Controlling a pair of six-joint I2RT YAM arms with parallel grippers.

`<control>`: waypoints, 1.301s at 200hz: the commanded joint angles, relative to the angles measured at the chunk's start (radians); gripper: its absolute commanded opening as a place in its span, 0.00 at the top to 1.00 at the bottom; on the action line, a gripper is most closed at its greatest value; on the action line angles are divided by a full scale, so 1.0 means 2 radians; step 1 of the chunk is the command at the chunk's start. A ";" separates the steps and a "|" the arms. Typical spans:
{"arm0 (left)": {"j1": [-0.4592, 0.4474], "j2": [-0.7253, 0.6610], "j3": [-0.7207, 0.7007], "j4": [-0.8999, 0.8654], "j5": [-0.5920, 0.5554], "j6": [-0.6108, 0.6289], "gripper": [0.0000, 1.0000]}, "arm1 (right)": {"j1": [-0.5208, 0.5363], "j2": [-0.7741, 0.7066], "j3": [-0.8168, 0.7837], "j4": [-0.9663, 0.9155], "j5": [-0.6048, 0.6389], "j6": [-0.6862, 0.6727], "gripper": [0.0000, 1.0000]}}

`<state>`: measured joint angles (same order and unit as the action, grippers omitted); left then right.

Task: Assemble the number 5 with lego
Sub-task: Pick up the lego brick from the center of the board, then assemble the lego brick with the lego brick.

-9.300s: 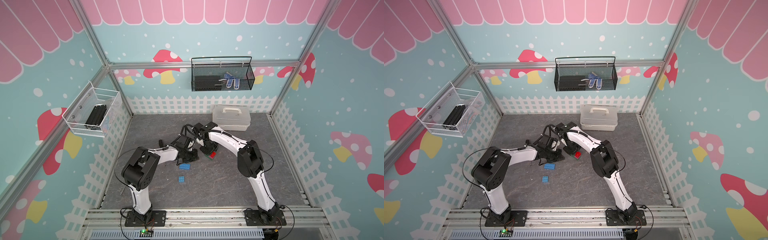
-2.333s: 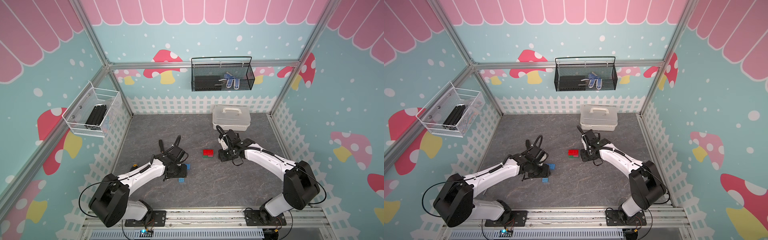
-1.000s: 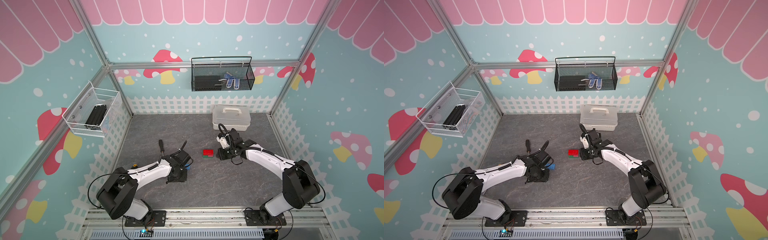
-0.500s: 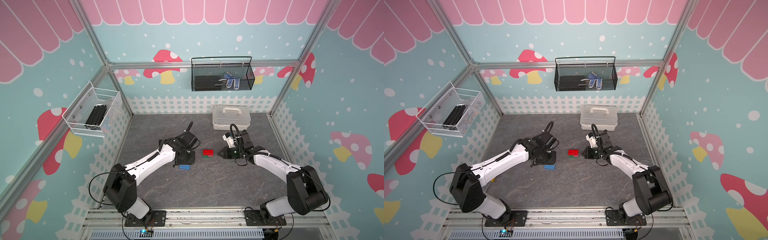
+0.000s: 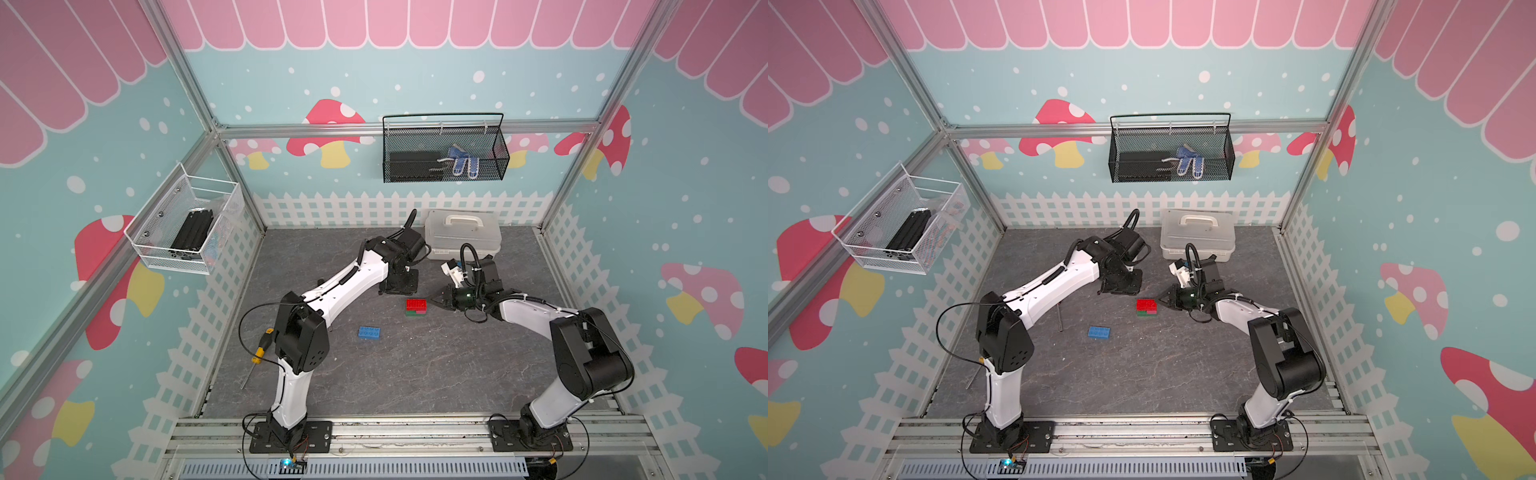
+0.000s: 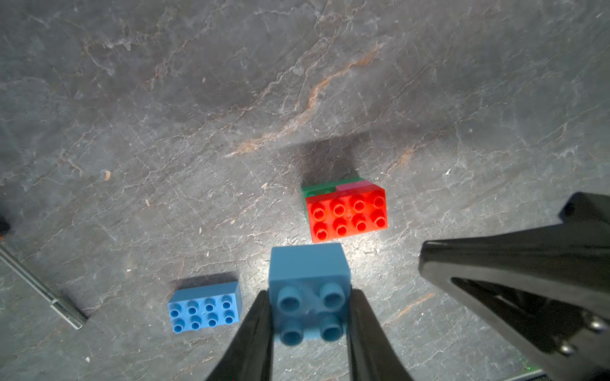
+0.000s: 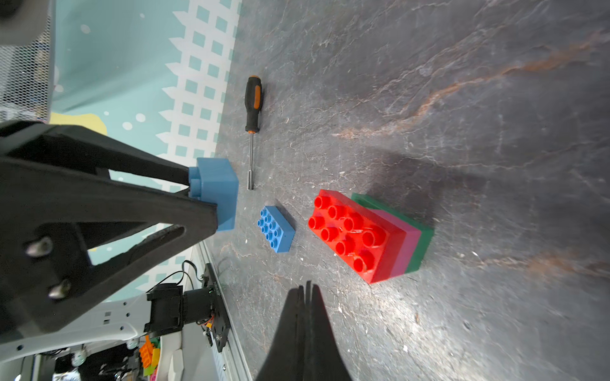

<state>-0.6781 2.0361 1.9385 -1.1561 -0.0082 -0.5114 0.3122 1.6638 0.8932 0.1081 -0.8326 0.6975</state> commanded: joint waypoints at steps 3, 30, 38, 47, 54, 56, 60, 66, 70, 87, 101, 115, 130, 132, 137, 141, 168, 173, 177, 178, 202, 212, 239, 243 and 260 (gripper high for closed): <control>-0.006 0.021 0.031 -0.031 -0.010 0.006 0.84 | -0.004 0.018 0.012 0.040 -0.028 0.017 1.00; -0.010 0.036 0.041 -0.030 -0.007 0.003 0.84 | -0.005 0.036 0.013 0.060 -0.040 0.027 1.00; -0.011 0.040 0.043 -0.031 -0.007 0.002 0.84 | -0.005 0.039 0.013 0.062 -0.039 0.028 1.00; -0.011 0.044 0.046 -0.030 -0.004 0.001 0.84 | -0.005 0.042 0.013 0.061 -0.037 0.025 1.00; -0.013 0.046 0.048 -0.030 -0.003 0.000 0.84 | -0.005 0.044 0.013 0.062 -0.037 0.023 1.00; -0.013 0.047 0.049 -0.030 -0.003 0.000 0.84 | -0.005 0.045 0.014 0.063 -0.036 0.023 1.00; -0.014 0.050 0.051 -0.030 -0.003 0.000 0.85 | -0.005 0.047 0.014 0.065 -0.037 0.023 1.00; -0.014 0.052 0.053 -0.030 -0.002 0.000 0.85 | -0.005 0.052 0.014 0.068 -0.039 0.025 1.00; -0.015 0.053 0.054 -0.031 -0.001 0.000 0.84 | -0.006 0.054 0.013 0.071 -0.040 0.026 1.00; -0.017 0.057 0.057 -0.030 0.000 0.000 0.85 | -0.006 0.062 0.013 0.077 -0.039 0.028 1.00; -0.016 0.058 0.059 -0.030 -0.001 -0.001 0.84 | -0.005 0.067 0.013 0.081 -0.040 0.029 1.00; -0.017 0.059 0.060 -0.030 -0.001 -0.002 0.85 | -0.006 0.072 0.013 0.087 -0.043 0.029 1.00; -0.018 0.060 0.061 -0.030 0.000 -0.002 0.85 | -0.005 0.078 0.013 0.098 -0.048 0.036 1.00; -0.017 0.061 0.061 -0.030 0.000 -0.002 0.85 | -0.005 0.079 0.013 0.099 -0.048 0.036 1.00; -0.017 0.061 0.061 -0.030 0.000 -0.003 0.85 | -0.006 0.081 0.015 0.101 -0.048 0.037 1.00; -0.017 0.061 0.062 -0.030 0.000 -0.003 0.85 | -0.005 0.081 0.015 0.101 -0.049 0.037 1.00; -0.018 0.062 0.061 -0.030 0.001 -0.004 0.85 | -0.005 0.087 0.017 0.103 -0.049 0.038 1.00; -0.018 0.063 0.060 -0.030 0.002 -0.004 0.85 | -0.005 0.088 0.017 0.104 -0.049 0.038 1.00; -0.018 0.063 0.061 -0.030 0.002 -0.004 0.85 | -0.005 0.089 0.018 0.104 -0.049 0.038 1.00; -0.018 0.064 0.061 -0.030 0.002 -0.005 0.85 | -0.005 0.090 0.018 0.103 -0.049 0.038 1.00; -0.018 0.066 0.062 -0.030 0.003 -0.005 0.85 | -0.005 0.096 0.017 0.102 -0.049 0.037 1.00; -0.019 0.068 0.062 -0.029 0.003 -0.005 0.85 | -0.005 0.099 0.016 0.102 -0.048 0.037 1.00; -0.021 0.072 0.063 -0.029 0.004 -0.005 0.85 | -0.005 0.104 0.012 0.095 -0.044 0.031 1.00; -0.021 0.072 0.063 -0.029 0.004 -0.006 0.85 | -0.005 0.106 0.012 0.094 -0.045 0.030 1.00; -0.021 0.074 0.064 -0.029 0.004 -0.006 0.85 | -0.005 0.110 0.009 0.092 -0.040 0.028 1.00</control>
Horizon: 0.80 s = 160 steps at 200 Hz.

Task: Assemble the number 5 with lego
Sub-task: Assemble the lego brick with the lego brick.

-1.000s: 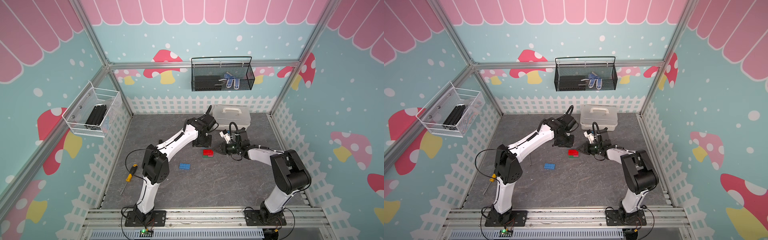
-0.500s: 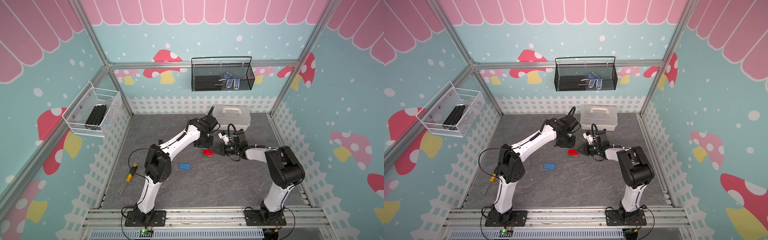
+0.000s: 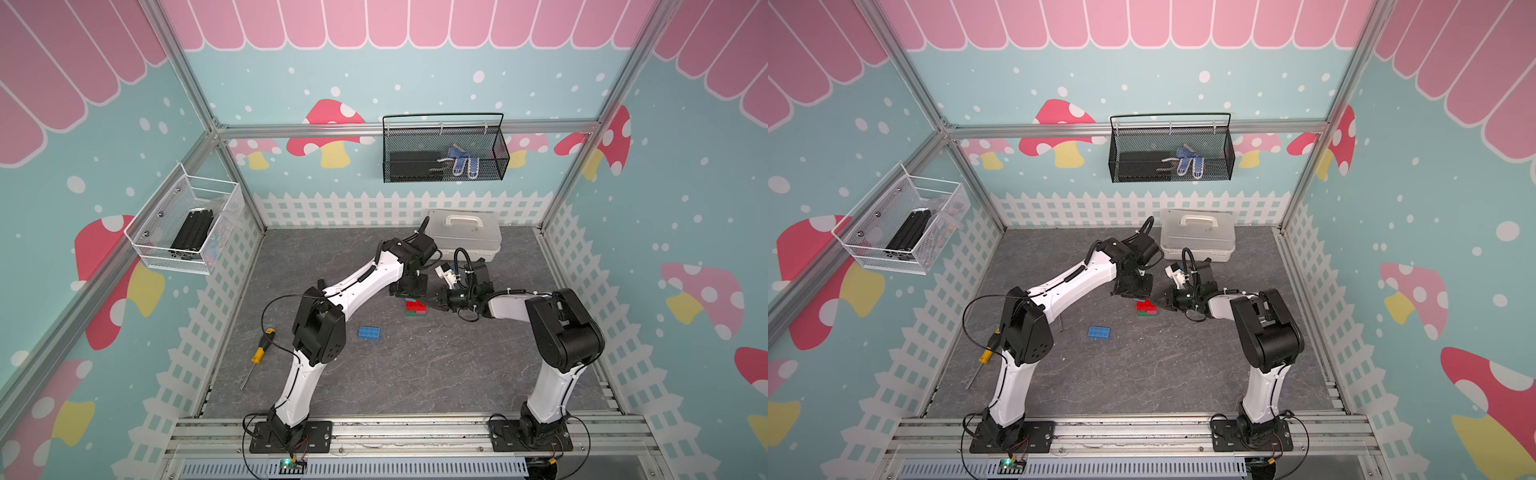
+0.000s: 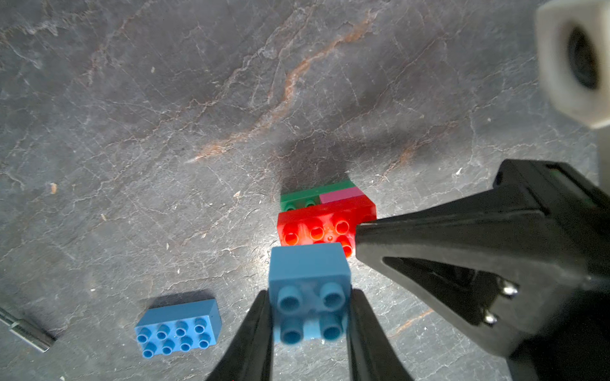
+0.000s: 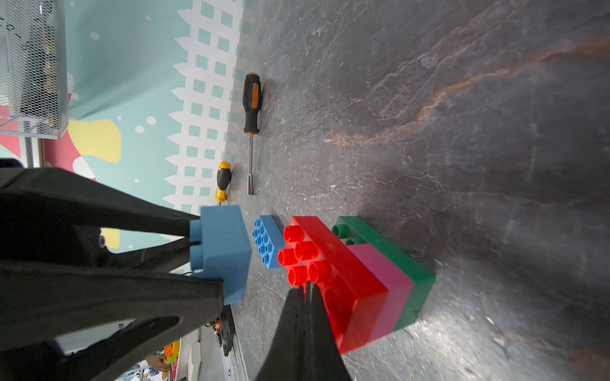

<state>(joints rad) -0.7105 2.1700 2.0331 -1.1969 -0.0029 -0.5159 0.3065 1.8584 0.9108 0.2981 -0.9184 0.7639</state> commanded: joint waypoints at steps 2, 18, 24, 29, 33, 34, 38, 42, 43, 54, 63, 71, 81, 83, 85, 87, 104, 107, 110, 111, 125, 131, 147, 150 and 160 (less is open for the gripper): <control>-0.005 0.007 0.017 -0.008 0.001 -0.004 0.85 | -0.002 0.014 0.000 -0.004 0.003 -0.006 1.00; -0.005 0.009 0.017 -0.008 0.001 -0.004 0.85 | -0.002 0.016 -0.003 -0.004 0.010 -0.006 1.00; -0.005 0.009 0.017 -0.007 0.001 -0.004 0.85 | -0.002 0.016 -0.003 -0.005 0.011 -0.006 1.00; -0.006 0.011 0.017 -0.006 0.002 -0.004 0.85 | -0.002 0.016 -0.004 -0.005 0.012 -0.007 1.00; -0.005 0.011 0.018 -0.007 0.002 -0.005 0.85 | -0.002 0.015 -0.004 -0.008 0.013 -0.008 1.00; -0.006 0.012 0.018 -0.007 0.002 -0.005 0.85 | -0.002 0.015 -0.004 -0.008 0.014 -0.009 1.00; -0.006 0.012 0.018 -0.006 0.003 -0.005 0.85 | -0.002 0.014 -0.004 -0.010 0.015 -0.010 1.00; -0.006 0.013 0.018 -0.006 0.003 -0.006 0.85 | -0.002 0.013 -0.004 -0.014 0.016 -0.013 1.00; -0.006 0.013 0.018 -0.006 0.003 -0.006 0.85 | -0.002 0.013 -0.004 -0.014 0.016 -0.014 1.00; -0.006 0.015 0.017 -0.004 0.002 -0.007 0.85 | -0.002 0.010 -0.004 -0.023 0.019 -0.020 1.00; -0.006 0.018 0.017 -0.002 0.003 -0.008 0.85 | -0.002 0.010 -0.004 -0.027 0.019 -0.023 1.00; -0.006 0.020 0.017 0.000 0.003 -0.009 0.85 | -0.002 0.010 -0.004 -0.031 0.019 -0.026 1.00; -0.006 0.023 0.015 0.000 0.005 -0.010 0.85 | -0.002 0.010 -0.004 -0.035 0.021 -0.028 1.00; -0.006 0.023 0.015 0.000 0.005 -0.011 0.85 | -0.002 0.010 -0.004 -0.036 0.022 -0.029 1.00; -0.007 0.024 0.015 0.000 0.006 -0.012 0.85 | -0.002 0.010 -0.004 -0.037 0.022 -0.030 1.00; -0.006 0.025 0.015 0.000 0.006 -0.012 0.85 | -0.002 0.009 -0.004 -0.037 0.022 -0.030 1.00; -0.006 0.026 0.012 0.002 0.005 -0.017 0.85 | -0.002 0.009 -0.007 -0.038 0.024 -0.031 1.00; -0.007 0.026 0.011 0.003 0.005 -0.018 0.85 | -0.002 0.010 -0.007 -0.038 0.023 -0.031 1.00; -0.007 0.025 0.009 0.006 0.004 -0.019 0.85 | -0.002 0.010 -0.007 -0.038 0.023 -0.032 1.00; -0.007 0.025 0.009 0.006 0.005 -0.019 0.85 | -0.002 0.010 -0.007 -0.038 0.023 -0.031 1.00; -0.007 0.022 0.002 0.015 0.008 -0.020 0.85 | -0.002 0.012 -0.007 -0.039 0.024 -0.032 1.00; -0.007 0.022 0.001 0.016 0.008 -0.020 0.85 | -0.002 0.012 -0.007 -0.038 0.022 -0.032 1.00; -0.007 0.023 -0.002 0.019 0.011 -0.019 0.85 | -0.002 0.014 -0.007 -0.039 0.024 -0.033 1.00; -0.007 0.023 -0.003 0.020 0.012 -0.019 0.85 | -0.002 0.014 -0.007 -0.039 0.024 -0.033 1.00; -0.007 0.023 -0.006 0.024 0.014 -0.020 0.85 | -0.002 0.015 -0.006 -0.039 0.024 -0.034 1.00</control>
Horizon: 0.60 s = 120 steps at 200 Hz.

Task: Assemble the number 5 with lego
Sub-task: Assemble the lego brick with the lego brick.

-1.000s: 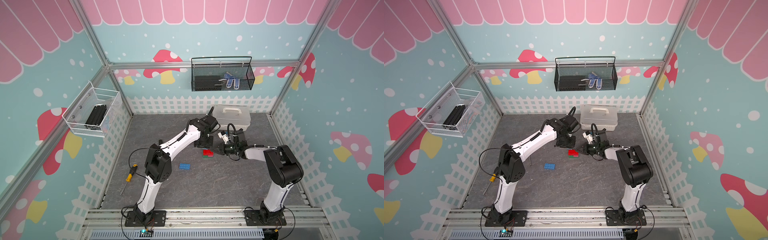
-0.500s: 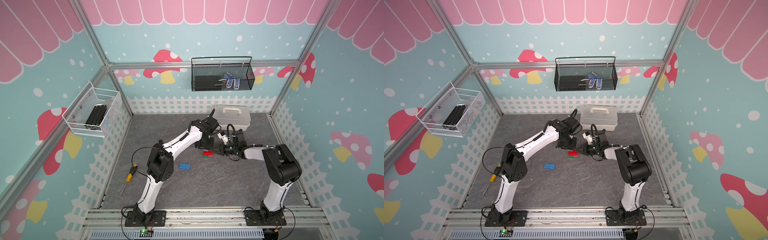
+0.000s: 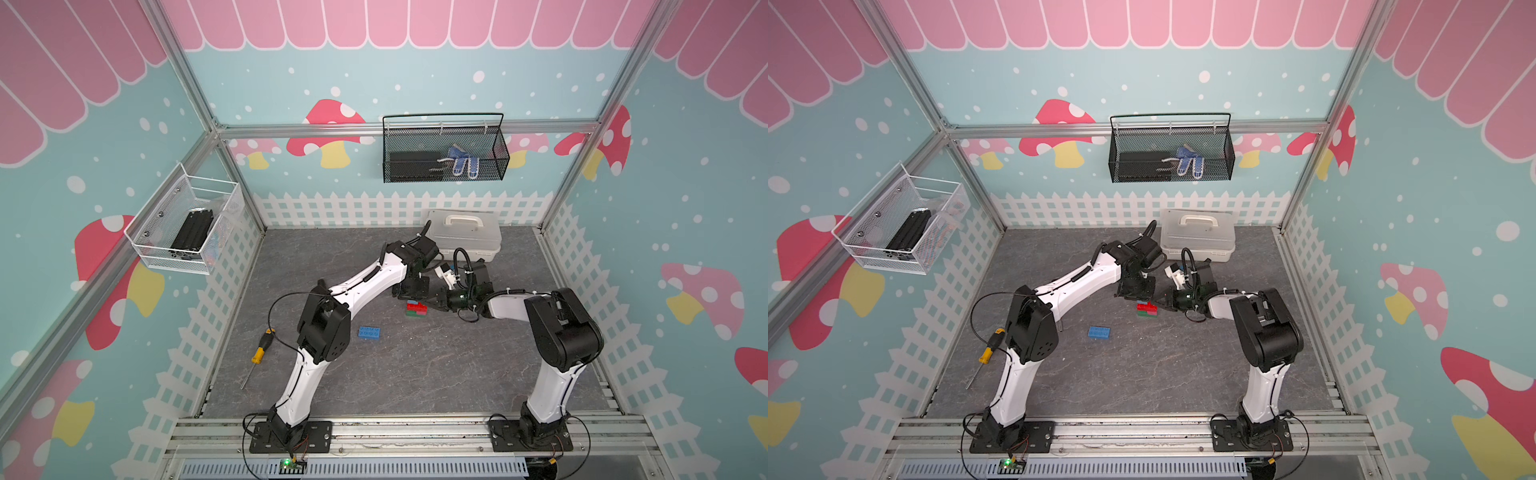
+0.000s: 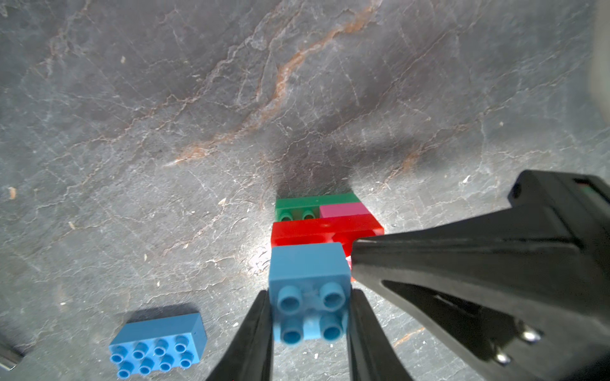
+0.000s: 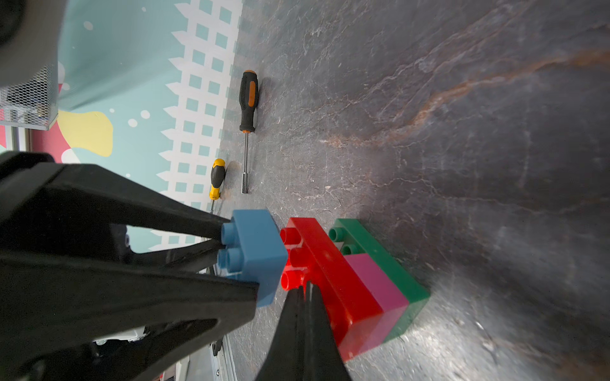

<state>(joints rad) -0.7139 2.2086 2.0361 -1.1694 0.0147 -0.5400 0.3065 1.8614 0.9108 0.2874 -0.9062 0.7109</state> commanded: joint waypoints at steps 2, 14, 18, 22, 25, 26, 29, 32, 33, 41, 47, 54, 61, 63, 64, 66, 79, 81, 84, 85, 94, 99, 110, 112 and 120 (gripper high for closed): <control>-0.005 0.003 -0.008 0.011 0.005 -0.008 0.86 | -0.002 0.013 -0.007 -0.034 0.017 -0.008 1.00; -0.005 0.004 -0.010 0.013 0.008 -0.009 0.85 | -0.002 0.014 -0.006 -0.035 0.018 -0.009 1.00; -0.005 0.005 -0.012 0.014 0.009 -0.009 0.85 | -0.002 0.014 -0.006 -0.036 0.019 -0.009 1.00; -0.005 0.005 -0.011 0.014 0.009 -0.009 0.85 | -0.002 0.014 -0.007 -0.036 0.019 -0.010 1.00; -0.005 0.006 -0.012 0.014 0.010 -0.009 0.85 | -0.002 0.014 -0.007 -0.037 0.020 -0.010 1.00; -0.005 0.006 -0.012 0.014 0.009 -0.009 0.85 | -0.002 0.014 -0.007 -0.038 0.019 -0.010 1.00; -0.005 0.006 -0.012 0.014 0.009 -0.009 0.85 | -0.002 0.014 -0.007 -0.039 0.020 -0.011 1.00; -0.005 0.006 -0.013 0.014 0.010 -0.008 0.85 | -0.002 0.013 -0.007 -0.039 0.019 -0.011 1.00; -0.005 0.006 -0.013 0.014 0.010 -0.008 0.85 | -0.002 0.013 -0.007 -0.039 0.019 -0.011 1.00; -0.005 0.005 -0.015 0.014 0.008 -0.009 0.85 | -0.002 0.014 -0.007 -0.040 0.020 -0.012 1.00; -0.005 0.005 -0.016 0.014 0.007 -0.008 0.85 | -0.002 0.014 -0.007 -0.042 0.021 -0.013 1.00; -0.005 0.004 -0.018 0.014 0.006 -0.008 0.85 | -0.002 0.014 -0.007 -0.042 0.020 -0.013 1.00; -0.005 0.003 -0.019 0.014 0.002 -0.008 0.85 | -0.002 0.014 -0.007 -0.042 0.021 -0.014 1.00; -0.005 0.003 -0.020 0.014 0.002 -0.008 0.85 | -0.002 0.014 -0.007 -0.043 0.021 -0.015 1.00; -0.005 0.003 -0.020 0.014 0.002 -0.008 0.85 | -0.002 0.014 -0.007 -0.043 0.021 -0.014 1.00; -0.005 0.002 -0.021 0.014 0.001 -0.008 0.85 | -0.002 0.014 -0.006 -0.043 0.020 -0.015 1.00; -0.004 0.002 -0.023 0.014 0.000 -0.006 0.85 | -0.002 0.014 -0.006 -0.045 0.021 -0.016 1.00; -0.004 0.002 -0.023 0.014 -0.001 -0.006 0.85 | -0.002 0.014 -0.006 -0.045 0.021 -0.016 1.00; -0.005 0.002 -0.024 0.014 -0.002 -0.005 0.85 | -0.003 0.014 -0.005 -0.045 0.021 -0.016 1.00; -0.005 0.002 -0.024 0.014 -0.002 -0.005 0.85 | -0.002 0.015 -0.005 -0.045 0.021 -0.016 1.00; -0.004 0.002 -0.025 0.014 -0.003 -0.004 0.85 | -0.002 0.015 -0.004 -0.046 0.021 -0.016 1.00; -0.004 0.003 -0.026 0.014 -0.003 -0.004 0.86 | -0.002 0.015 -0.004 -0.047 0.021 -0.017 1.00; -0.004 0.004 -0.028 0.014 -0.005 -0.003 0.85 | -0.002 0.015 -0.003 -0.048 0.021 -0.017 1.00; -0.004 0.004 -0.028 0.014 -0.006 -0.003 0.85 | -0.002 0.015 -0.004 -0.048 0.021 -0.017 1.00; -0.004 0.004 -0.029 0.014 -0.008 -0.004 0.86 | -0.002 0.015 -0.003 -0.049 0.022 -0.018 1.00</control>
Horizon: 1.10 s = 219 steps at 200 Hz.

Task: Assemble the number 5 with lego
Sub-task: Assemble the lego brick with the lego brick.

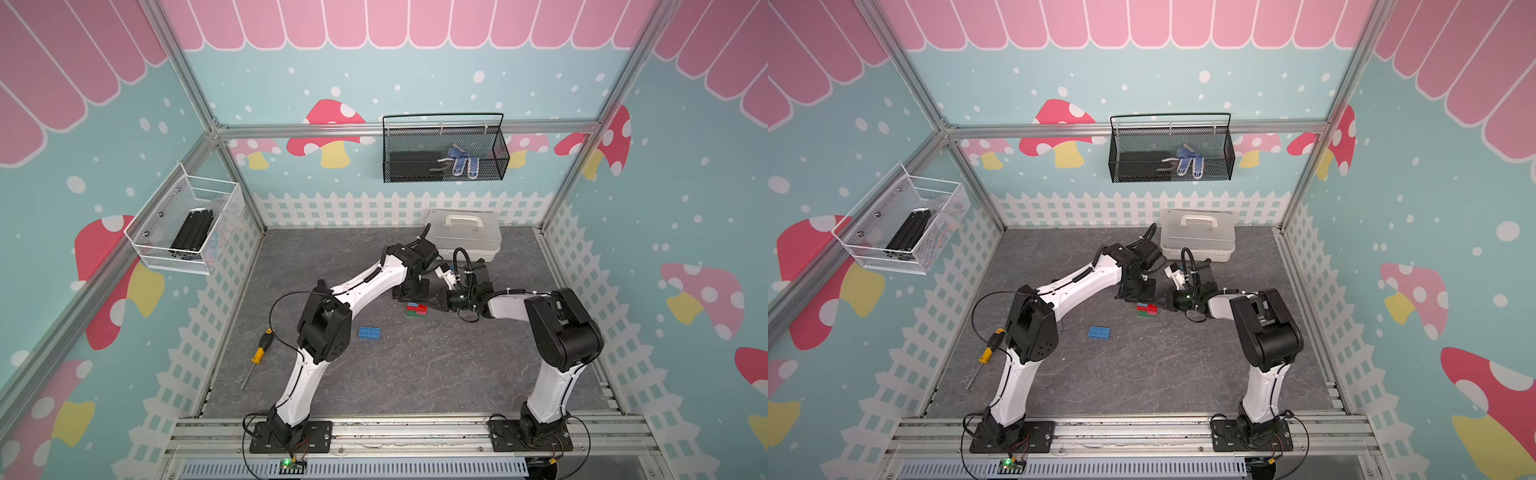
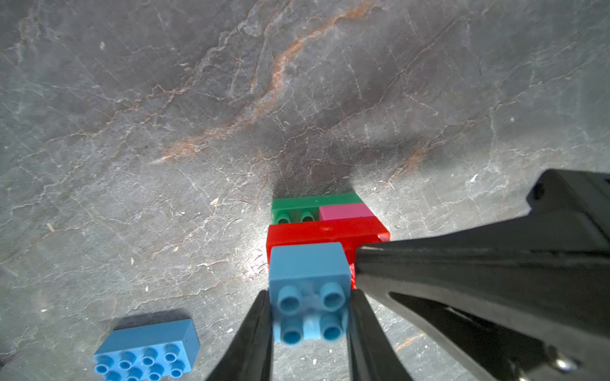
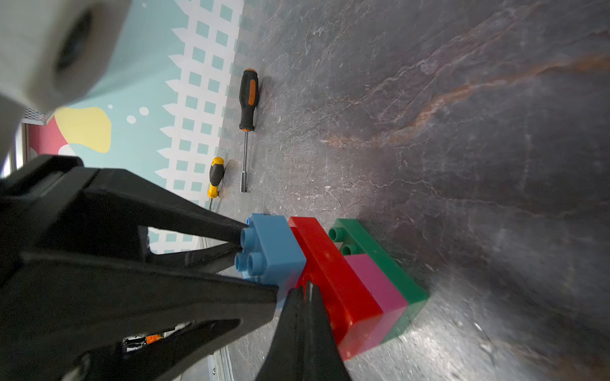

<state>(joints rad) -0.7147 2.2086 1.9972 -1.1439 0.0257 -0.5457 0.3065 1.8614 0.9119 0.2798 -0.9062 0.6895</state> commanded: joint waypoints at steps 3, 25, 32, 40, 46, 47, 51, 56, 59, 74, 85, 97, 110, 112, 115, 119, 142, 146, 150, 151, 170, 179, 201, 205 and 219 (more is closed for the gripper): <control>-0.004 0.004 -0.010 0.002 -0.014 -0.001 0.85 | -0.002 0.015 -0.004 -0.046 0.021 -0.008 1.00; -0.004 0.004 -0.010 0.003 -0.018 0.000 0.86 | -0.002 0.015 -0.004 -0.046 0.021 -0.008 1.00; -0.004 0.004 -0.010 0.002 -0.018 0.001 0.86 | -0.002 0.015 -0.004 -0.047 0.021 -0.009 1.00; -0.004 0.004 -0.010 0.003 -0.018 0.001 0.86 | -0.002 0.015 -0.004 -0.048 0.021 -0.010 1.00; -0.004 0.003 -0.011 0.003 -0.019 0.002 0.86 | -0.002 0.015 -0.004 -0.049 0.021 -0.010 1.00; -0.004 0.003 -0.011 0.003 -0.019 0.002 0.86 | -0.002 0.015 -0.004 -0.049 0.021 -0.010 1.00; -0.004 0.003 -0.012 0.003 -0.020 0.002 0.86 | -0.002 0.015 -0.004 -0.049 0.021 -0.011 1.00; -0.004 0.003 -0.013 0.004 -0.020 0.003 0.86 | -0.002 0.015 -0.004 -0.051 0.020 -0.012 1.00; -0.004 0.002 -0.014 0.005 -0.019 0.005 0.86 | -0.002 0.015 -0.004 -0.051 0.020 -0.012 1.00; -0.004 0.002 -0.015 0.007 -0.016 0.009 0.86 | -0.002 0.015 -0.003 -0.054 0.020 -0.014 1.00; -0.004 0.002 -0.015 0.006 -0.014 0.012 0.86 | -0.002 0.015 -0.002 -0.056 0.021 -0.015 1.00; -0.004 0.001 -0.016 0.006 -0.013 0.015 0.86 | -0.002 0.015 -0.001 -0.057 0.021 -0.016 1.00; -0.004 -0.002 -0.019 0.007 -0.015 0.018 0.86 | -0.002 0.026 0.000 -0.059 0.021 -0.018 1.00; -0.004 -0.002 -0.019 0.006 -0.016 0.017 0.86 | -0.002 0.029 0.000 -0.059 0.021 -0.018 1.00; -0.004 -0.003 -0.020 0.006 -0.016 0.018 0.86 | -0.002 0.030 0.000 -0.059 0.021 -0.017 1.00; -0.004 -0.004 -0.020 0.007 -0.017 0.018 0.86 | -0.002 0.030 0.001 -0.060 0.022 -0.018 1.00; -0.004 -0.005 -0.018 0.007 -0.015 0.018 0.86 | -0.002 0.030 0.003 -0.066 0.022 -0.021 1.00; -0.004 -0.006 -0.019 0.006 -0.015 0.018 0.86 | -0.002 0.030 0.003 -0.066 0.024 -0.022 1.00; -0.004 -0.006 -0.019 0.007 -0.014 0.017 0.86 | -0.002 0.030 0.003 -0.067 0.024 -0.022 1.00; -0.004 -0.006 -0.019 0.007 -0.014 0.017 0.86 | -0.002 0.030 0.004 -0.068 0.024 -0.022 1.00; -0.004 -0.006 -0.021 0.007 -0.014 0.017 0.86 | -0.002 0.030 0.004 -0.070 0.024 -0.024 1.00; -0.004 -0.006 -0.022 0.006 -0.014 0.019 0.86 | -0.002 0.030 0.005 -0.072 0.025 -0.024 1.00; -0.004 -0.009 -0.022 0.006 -0.013 0.019 0.86 | -0.002 0.032 0.006 -0.072 0.025 -0.024 1.00; -0.004 -0.010 -0.022 0.007 -0.014 0.018 0.86 | -0.002 0.033 0.007 -0.073 0.025 -0.024 1.00; -0.004 -0.015 -0.023 0.007 -0.017 0.017 0.87 | -0.002 0.033 0.008 -0.076 0.026 -0.026 1.00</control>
<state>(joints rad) -0.7158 2.1986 1.9770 -1.1240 0.0208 -0.5190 0.3016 1.8744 0.9382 0.2340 -0.9249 0.6579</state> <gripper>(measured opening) 0.323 0.054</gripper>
